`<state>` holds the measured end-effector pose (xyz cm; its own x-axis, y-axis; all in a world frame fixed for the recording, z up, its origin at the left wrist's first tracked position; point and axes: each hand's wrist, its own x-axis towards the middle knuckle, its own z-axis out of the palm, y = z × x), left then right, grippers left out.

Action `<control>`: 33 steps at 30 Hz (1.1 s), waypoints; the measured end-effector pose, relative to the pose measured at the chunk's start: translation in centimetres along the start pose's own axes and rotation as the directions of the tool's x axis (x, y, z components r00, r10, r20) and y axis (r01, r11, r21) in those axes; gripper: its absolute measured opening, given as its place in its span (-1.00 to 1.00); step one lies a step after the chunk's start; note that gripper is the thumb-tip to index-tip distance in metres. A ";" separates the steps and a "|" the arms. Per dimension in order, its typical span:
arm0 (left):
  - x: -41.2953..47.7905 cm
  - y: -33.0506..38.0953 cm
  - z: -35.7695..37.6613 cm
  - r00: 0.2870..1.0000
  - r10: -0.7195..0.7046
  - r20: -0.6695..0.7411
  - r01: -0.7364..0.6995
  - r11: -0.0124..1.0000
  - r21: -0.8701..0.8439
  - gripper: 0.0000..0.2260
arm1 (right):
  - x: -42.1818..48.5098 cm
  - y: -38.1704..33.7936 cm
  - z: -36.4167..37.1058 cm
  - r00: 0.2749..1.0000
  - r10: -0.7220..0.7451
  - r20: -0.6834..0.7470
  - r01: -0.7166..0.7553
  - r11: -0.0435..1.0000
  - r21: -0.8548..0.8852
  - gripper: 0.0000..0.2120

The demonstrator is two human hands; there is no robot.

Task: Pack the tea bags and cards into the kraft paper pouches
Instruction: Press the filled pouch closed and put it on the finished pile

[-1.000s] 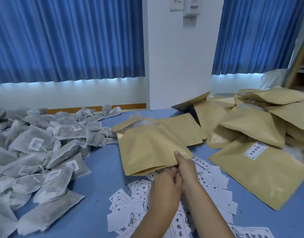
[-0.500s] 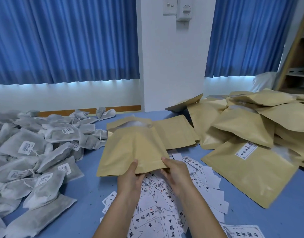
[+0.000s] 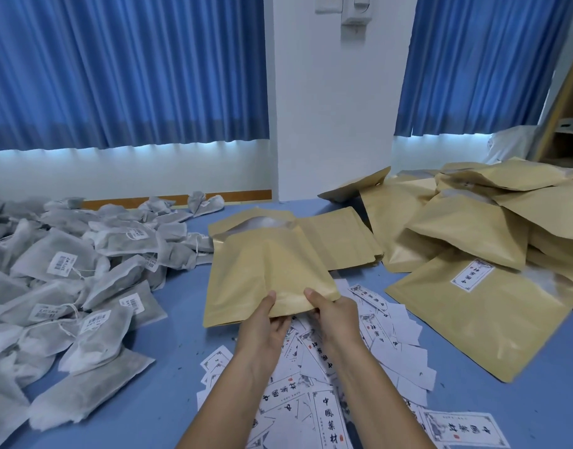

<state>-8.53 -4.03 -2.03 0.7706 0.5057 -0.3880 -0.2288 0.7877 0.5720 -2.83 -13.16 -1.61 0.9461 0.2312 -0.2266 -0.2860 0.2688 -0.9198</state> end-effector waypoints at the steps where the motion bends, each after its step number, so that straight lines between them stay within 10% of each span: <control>1: 0.0 0.0 0.0 1.000 -0.006 -0.005 0.006 1.000 0.010 -0.85 | 0.0 -0.1 0.0 1.000 -0.003 -0.011 0.003 1.000 0.019 -0.94; 33: -1.6 0.7 0.2 0.982 0.149 -0.116 -0.111 0.952 0.284 -0.84 | 1.0 -0.1 -0.1 0.994 0.087 0.065 -0.099 0.971 0.217 -0.87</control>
<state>-9.74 -4.40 -0.88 0.6536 0.6547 -0.3798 -0.1344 0.5942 0.7930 -1.82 -13.05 -1.74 0.9059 0.3141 -0.2842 -0.4043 0.4409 -0.8013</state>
